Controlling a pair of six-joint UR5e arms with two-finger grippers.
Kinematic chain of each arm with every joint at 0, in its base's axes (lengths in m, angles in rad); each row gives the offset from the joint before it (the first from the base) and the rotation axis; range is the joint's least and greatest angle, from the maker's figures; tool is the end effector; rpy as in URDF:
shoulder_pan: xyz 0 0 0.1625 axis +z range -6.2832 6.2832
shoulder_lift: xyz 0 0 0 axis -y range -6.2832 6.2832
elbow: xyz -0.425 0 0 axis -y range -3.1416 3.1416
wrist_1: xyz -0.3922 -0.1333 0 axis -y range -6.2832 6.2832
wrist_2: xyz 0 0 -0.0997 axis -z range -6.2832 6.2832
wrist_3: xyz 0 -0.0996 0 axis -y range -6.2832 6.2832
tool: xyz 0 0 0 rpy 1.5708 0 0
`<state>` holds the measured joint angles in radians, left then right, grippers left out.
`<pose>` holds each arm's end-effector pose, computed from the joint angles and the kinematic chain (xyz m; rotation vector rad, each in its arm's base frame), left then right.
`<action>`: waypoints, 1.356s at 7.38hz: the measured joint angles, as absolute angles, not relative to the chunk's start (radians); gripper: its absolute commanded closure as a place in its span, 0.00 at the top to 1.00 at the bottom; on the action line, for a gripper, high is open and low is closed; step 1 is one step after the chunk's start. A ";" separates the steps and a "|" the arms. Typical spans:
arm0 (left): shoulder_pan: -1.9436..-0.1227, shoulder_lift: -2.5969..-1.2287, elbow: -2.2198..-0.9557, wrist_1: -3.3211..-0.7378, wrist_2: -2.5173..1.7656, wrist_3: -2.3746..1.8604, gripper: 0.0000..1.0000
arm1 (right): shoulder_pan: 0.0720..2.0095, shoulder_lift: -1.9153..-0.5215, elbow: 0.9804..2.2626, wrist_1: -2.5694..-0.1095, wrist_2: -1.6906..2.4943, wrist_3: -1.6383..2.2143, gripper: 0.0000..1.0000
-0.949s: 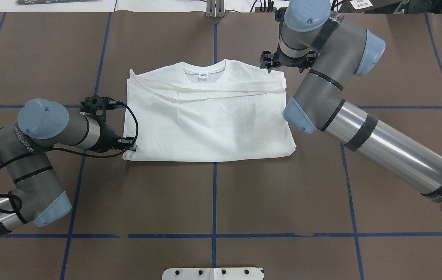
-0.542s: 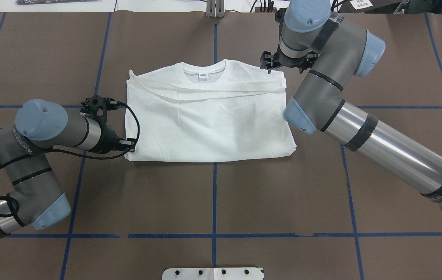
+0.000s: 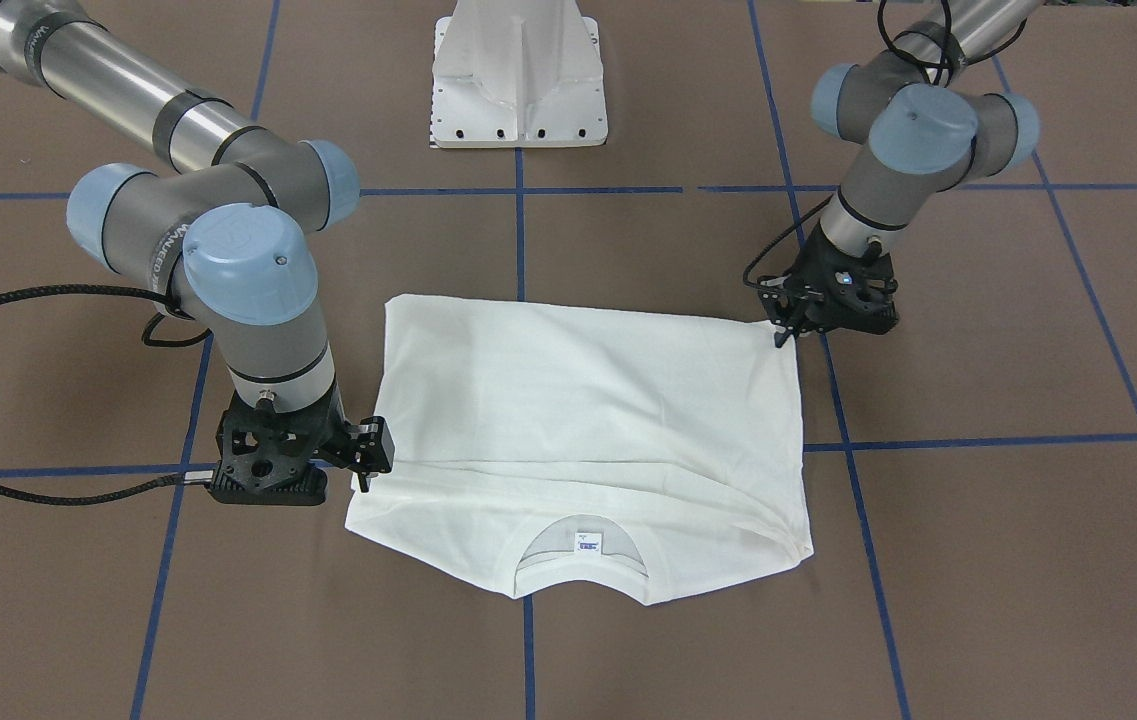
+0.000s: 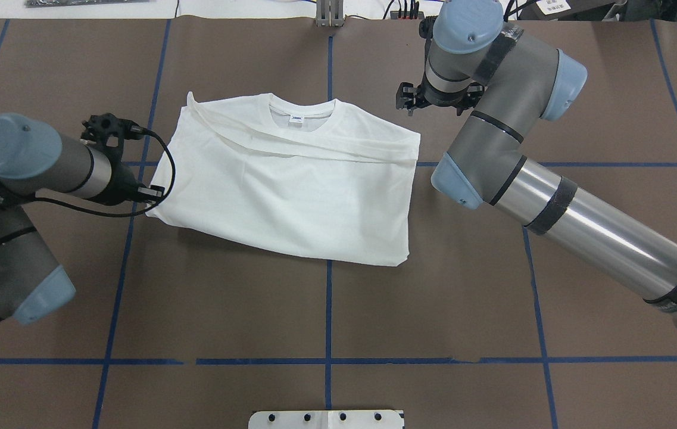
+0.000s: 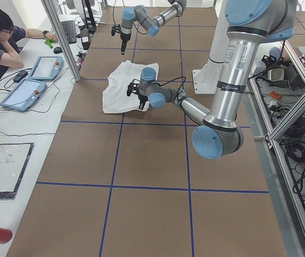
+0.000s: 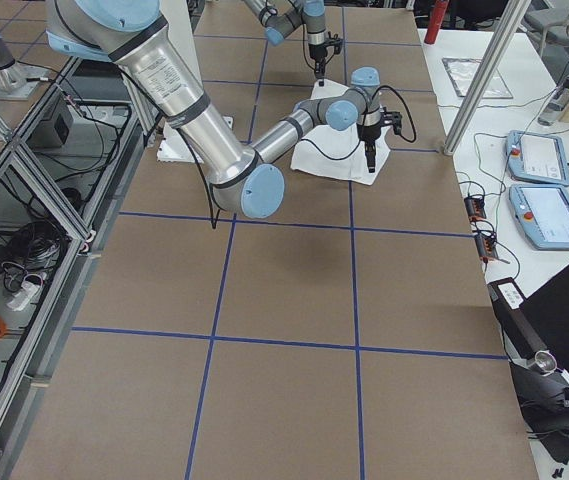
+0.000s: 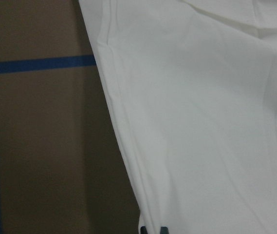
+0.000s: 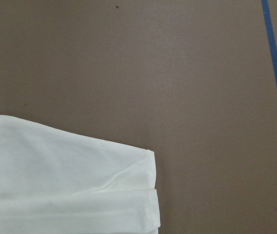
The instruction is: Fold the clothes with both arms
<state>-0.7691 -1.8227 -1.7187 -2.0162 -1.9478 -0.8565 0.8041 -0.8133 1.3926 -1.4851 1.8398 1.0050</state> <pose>0.3658 -0.4886 0.4083 0.3027 0.8544 0.1083 -0.4489 -0.6200 0.2706 0.2177 -0.6760 0.1388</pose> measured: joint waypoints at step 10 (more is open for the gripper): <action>-1.048 -2.173 -1.218 -2.011 -1.976 -0.605 1.00 | 0.727 -0.778 1.395 -1.485 1.818 1.110 0.99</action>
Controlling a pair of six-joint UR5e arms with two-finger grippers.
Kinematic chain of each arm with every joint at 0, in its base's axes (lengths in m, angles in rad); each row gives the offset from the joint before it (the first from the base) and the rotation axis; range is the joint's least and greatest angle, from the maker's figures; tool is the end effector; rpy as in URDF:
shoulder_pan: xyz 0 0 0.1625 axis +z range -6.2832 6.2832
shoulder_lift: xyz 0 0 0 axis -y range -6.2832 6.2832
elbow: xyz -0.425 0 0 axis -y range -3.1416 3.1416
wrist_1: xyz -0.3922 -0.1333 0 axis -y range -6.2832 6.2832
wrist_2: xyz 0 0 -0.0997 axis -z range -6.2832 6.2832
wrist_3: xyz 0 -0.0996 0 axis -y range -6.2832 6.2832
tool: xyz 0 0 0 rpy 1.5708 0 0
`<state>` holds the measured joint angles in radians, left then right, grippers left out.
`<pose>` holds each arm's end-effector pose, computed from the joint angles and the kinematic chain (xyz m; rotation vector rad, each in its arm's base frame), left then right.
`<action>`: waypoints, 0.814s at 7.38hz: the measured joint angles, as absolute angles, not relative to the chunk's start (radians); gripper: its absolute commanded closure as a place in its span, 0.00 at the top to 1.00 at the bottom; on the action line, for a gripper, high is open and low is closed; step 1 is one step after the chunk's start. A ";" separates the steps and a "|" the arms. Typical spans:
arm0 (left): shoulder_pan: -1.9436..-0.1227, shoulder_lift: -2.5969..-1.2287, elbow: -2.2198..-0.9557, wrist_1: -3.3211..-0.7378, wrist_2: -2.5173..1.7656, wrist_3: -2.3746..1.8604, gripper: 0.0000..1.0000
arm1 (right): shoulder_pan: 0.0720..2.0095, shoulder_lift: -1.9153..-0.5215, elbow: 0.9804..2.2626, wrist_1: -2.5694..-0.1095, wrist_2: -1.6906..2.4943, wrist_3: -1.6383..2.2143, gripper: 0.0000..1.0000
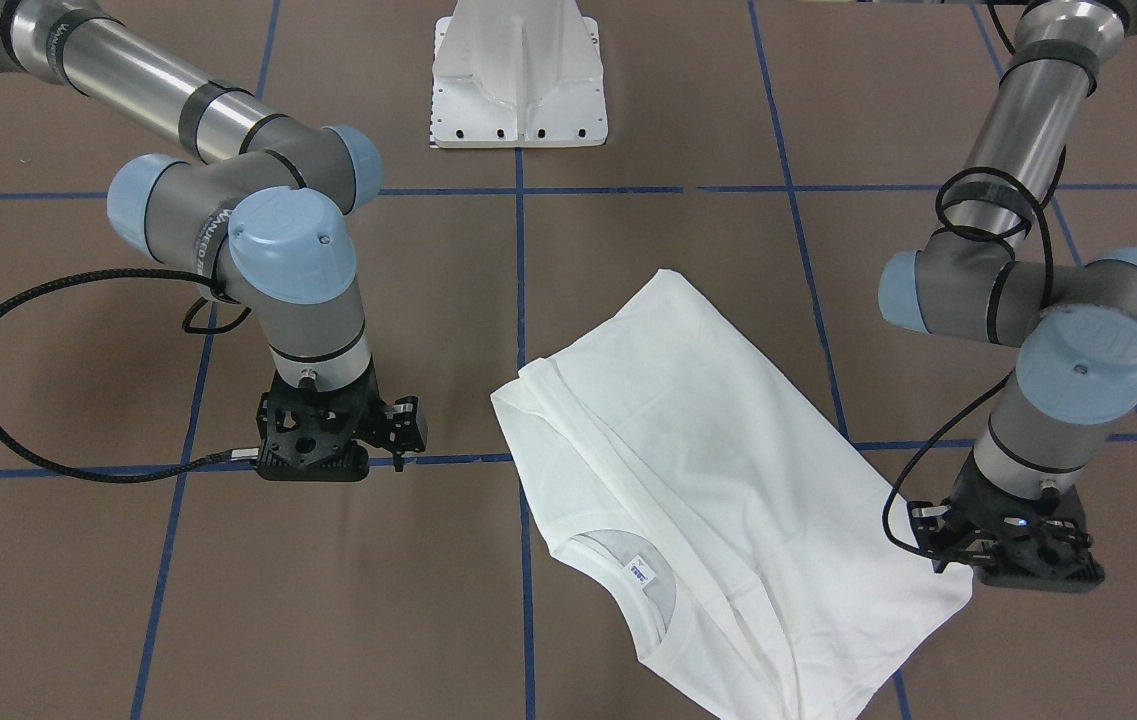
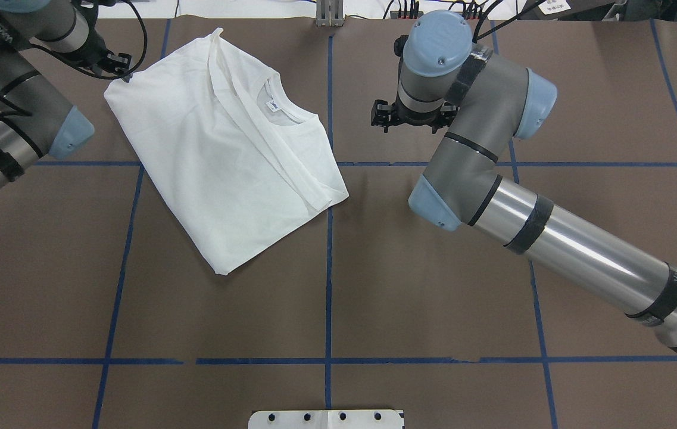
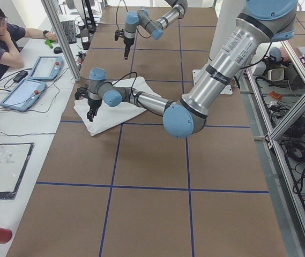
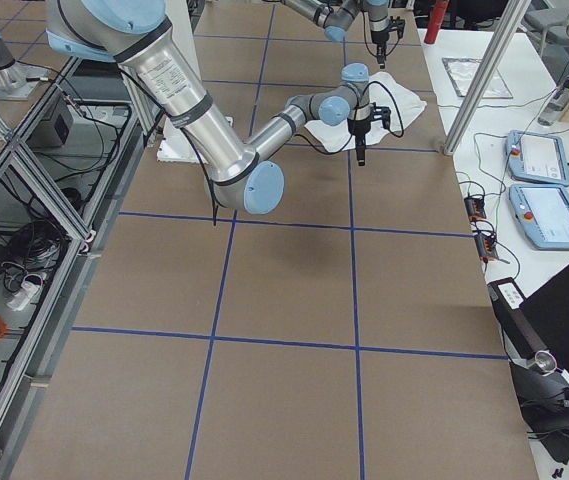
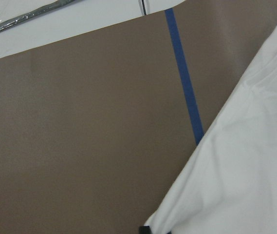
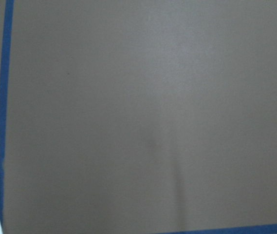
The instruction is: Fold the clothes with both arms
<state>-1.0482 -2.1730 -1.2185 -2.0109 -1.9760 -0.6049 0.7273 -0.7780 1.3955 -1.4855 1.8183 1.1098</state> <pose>0.2958 -0.7020 0.4229 0.3670 0.6918 0.0617 -0.4960 -0.5873 0.2429 0.1950 -0.7128 0.1671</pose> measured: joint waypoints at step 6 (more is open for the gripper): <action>-1.053 -2.031 -1.457 -2.016 -2.040 -0.713 1.00 | 0.539 -0.648 1.225 -1.358 1.648 1.624 0.69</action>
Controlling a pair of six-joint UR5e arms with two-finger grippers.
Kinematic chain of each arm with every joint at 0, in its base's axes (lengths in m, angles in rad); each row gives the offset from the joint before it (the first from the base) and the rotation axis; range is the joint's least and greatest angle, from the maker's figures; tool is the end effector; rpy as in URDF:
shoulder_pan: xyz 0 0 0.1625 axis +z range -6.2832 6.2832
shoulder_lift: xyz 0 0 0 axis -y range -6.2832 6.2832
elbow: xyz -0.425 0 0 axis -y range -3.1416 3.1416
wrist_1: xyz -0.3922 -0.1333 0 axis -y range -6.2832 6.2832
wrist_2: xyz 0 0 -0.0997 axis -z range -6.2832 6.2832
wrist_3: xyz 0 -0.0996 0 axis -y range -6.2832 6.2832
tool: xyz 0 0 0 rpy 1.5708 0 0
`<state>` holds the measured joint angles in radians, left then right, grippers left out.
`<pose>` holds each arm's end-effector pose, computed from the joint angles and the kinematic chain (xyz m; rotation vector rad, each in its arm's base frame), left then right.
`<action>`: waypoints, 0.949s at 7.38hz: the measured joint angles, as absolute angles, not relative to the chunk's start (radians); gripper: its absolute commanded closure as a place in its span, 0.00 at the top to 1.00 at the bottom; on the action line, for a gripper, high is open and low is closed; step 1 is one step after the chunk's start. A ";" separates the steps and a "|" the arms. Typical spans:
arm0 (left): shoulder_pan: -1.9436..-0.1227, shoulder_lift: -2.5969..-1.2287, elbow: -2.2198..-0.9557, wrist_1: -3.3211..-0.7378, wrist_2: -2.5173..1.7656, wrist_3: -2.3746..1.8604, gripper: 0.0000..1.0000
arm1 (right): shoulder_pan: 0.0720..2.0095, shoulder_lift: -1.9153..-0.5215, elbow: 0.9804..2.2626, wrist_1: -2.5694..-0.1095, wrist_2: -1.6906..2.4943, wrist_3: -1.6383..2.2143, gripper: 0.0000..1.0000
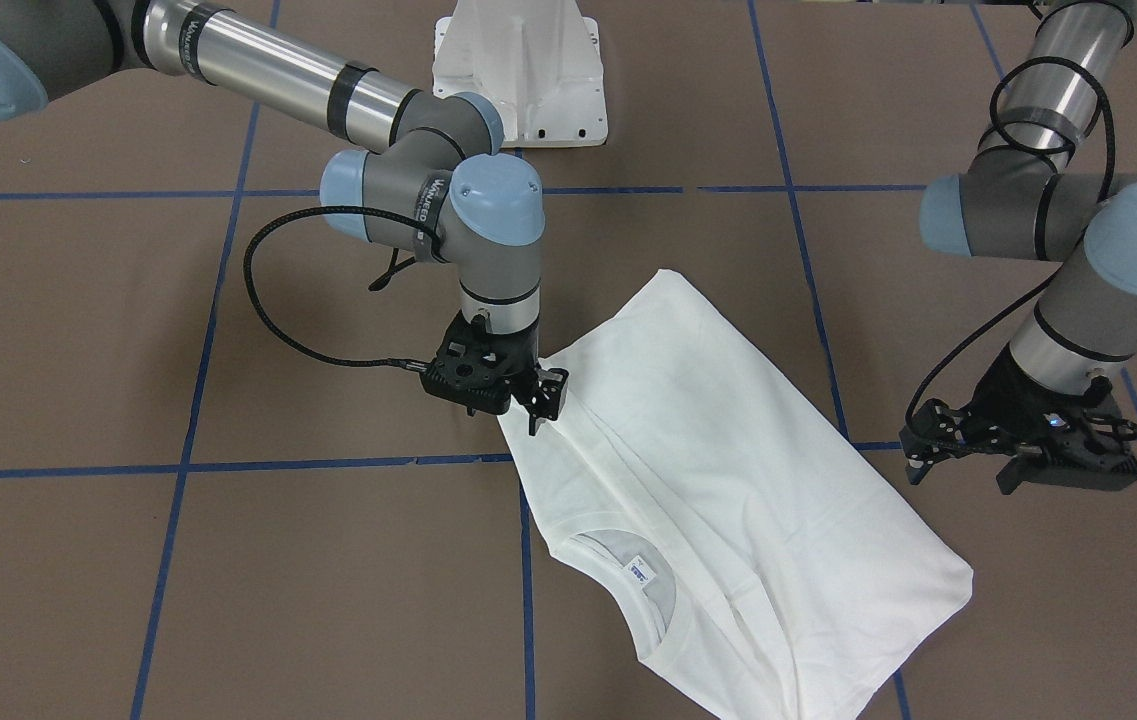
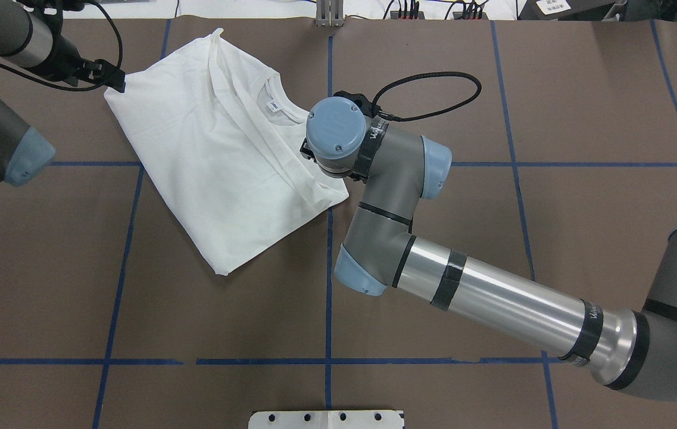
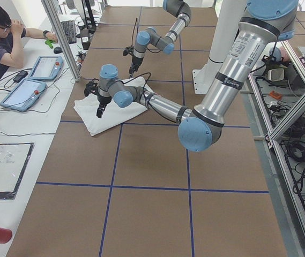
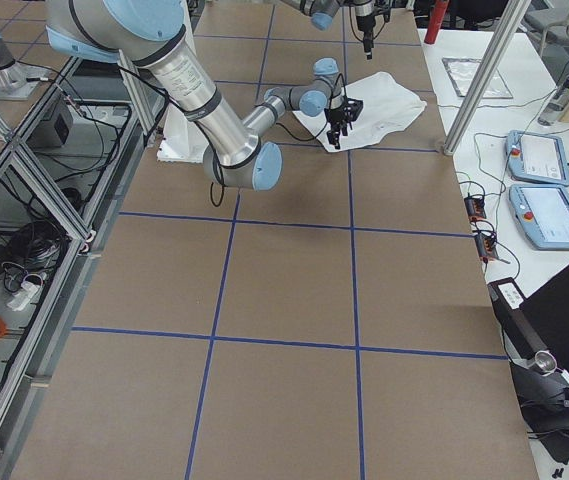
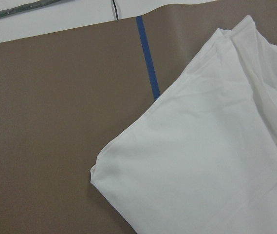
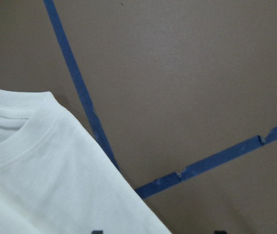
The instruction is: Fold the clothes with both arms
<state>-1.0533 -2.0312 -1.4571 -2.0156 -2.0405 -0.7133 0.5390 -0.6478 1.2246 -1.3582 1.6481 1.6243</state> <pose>0.2651 -0.6441 0.4015 0.3768 0.8102 0.0032 -0.6293 -0.5227 0.2042 0.1200 -0.7933 0.5304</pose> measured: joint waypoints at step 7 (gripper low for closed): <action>-1.046 -2.031 -1.464 -2.016 -2.045 -0.752 1.00 | 0.510 -0.660 1.211 -1.347 1.645 1.660 0.00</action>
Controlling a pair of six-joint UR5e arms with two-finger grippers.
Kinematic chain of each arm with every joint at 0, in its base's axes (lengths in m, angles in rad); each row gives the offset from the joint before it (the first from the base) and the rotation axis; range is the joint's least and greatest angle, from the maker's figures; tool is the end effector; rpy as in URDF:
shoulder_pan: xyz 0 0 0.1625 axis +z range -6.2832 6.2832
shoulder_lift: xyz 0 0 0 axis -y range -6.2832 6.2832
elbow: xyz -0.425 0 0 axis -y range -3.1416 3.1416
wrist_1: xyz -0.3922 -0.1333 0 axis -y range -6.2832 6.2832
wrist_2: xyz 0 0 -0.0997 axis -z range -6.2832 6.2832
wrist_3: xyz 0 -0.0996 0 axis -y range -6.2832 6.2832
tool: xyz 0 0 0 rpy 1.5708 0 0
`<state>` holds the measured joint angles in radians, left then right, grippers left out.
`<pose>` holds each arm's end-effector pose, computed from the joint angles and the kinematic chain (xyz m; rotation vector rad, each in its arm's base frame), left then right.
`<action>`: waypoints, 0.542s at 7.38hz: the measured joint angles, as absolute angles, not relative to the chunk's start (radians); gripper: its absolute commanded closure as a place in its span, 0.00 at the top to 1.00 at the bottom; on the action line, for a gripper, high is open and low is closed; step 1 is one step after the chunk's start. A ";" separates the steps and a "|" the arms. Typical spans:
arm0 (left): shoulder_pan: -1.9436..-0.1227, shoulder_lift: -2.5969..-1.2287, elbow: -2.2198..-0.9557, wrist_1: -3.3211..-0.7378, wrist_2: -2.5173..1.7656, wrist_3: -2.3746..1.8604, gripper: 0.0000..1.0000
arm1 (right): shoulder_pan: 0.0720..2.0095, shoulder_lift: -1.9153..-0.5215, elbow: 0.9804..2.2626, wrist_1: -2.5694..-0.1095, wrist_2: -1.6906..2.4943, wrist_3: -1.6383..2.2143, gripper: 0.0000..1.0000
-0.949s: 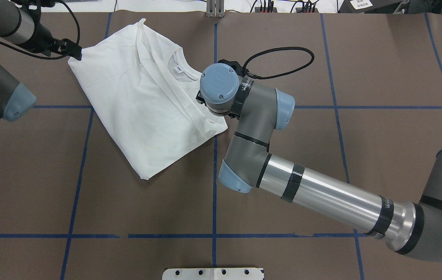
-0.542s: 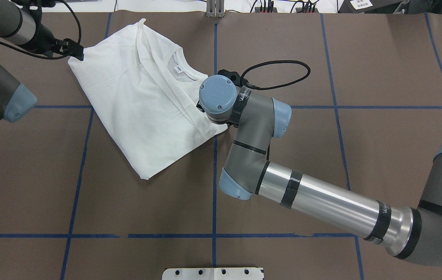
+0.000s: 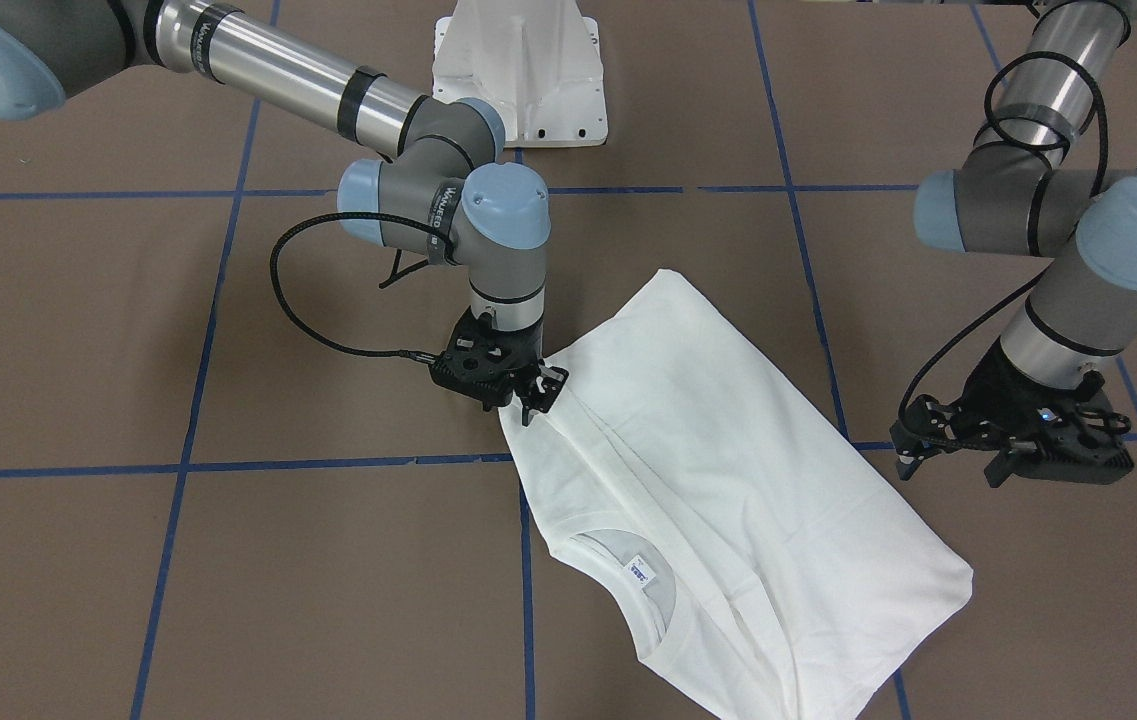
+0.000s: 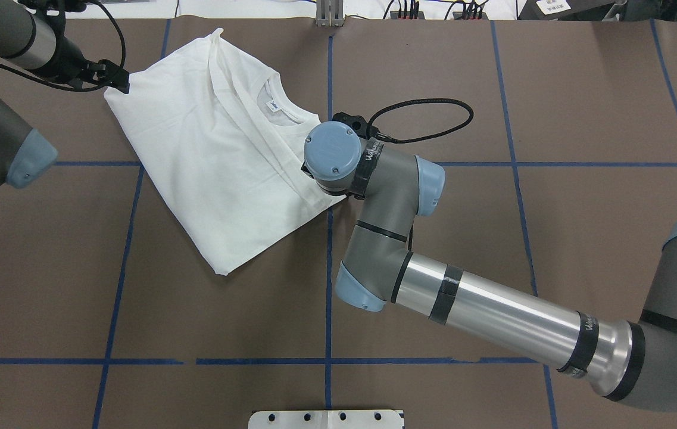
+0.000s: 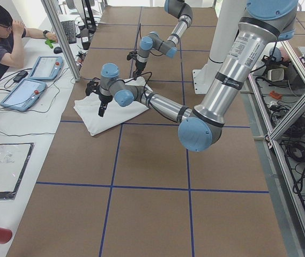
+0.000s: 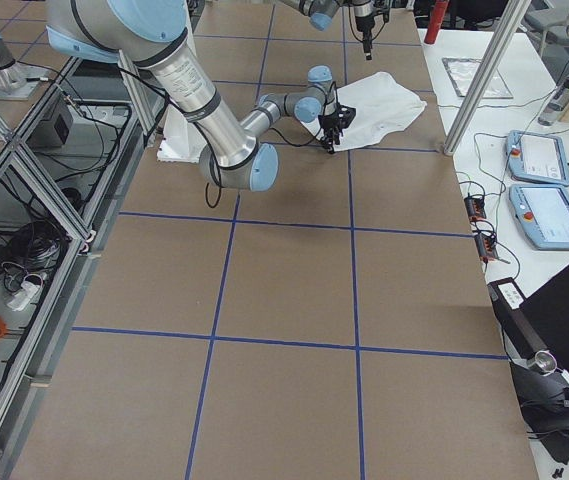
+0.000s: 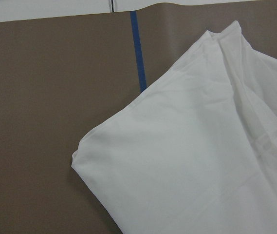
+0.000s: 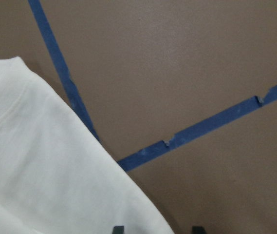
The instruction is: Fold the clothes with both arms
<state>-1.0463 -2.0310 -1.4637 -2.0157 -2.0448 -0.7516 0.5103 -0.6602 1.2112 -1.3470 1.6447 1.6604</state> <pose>0.2694 -0.6411 0.3981 0.3611 0.8251 -0.0225 -0.6458 -0.5058 0.2190 0.0943 -0.7821 0.5404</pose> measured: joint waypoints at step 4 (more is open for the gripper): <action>-1.044 -2.031 -1.463 -2.016 -2.045 -0.752 1.00 | 0.525 -0.658 1.223 -1.347 1.656 1.670 0.00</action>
<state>-1.0442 -2.0310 -1.4634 -2.0160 -2.0448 -0.7517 0.5254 -0.6579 1.2231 -1.3475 1.6560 1.6699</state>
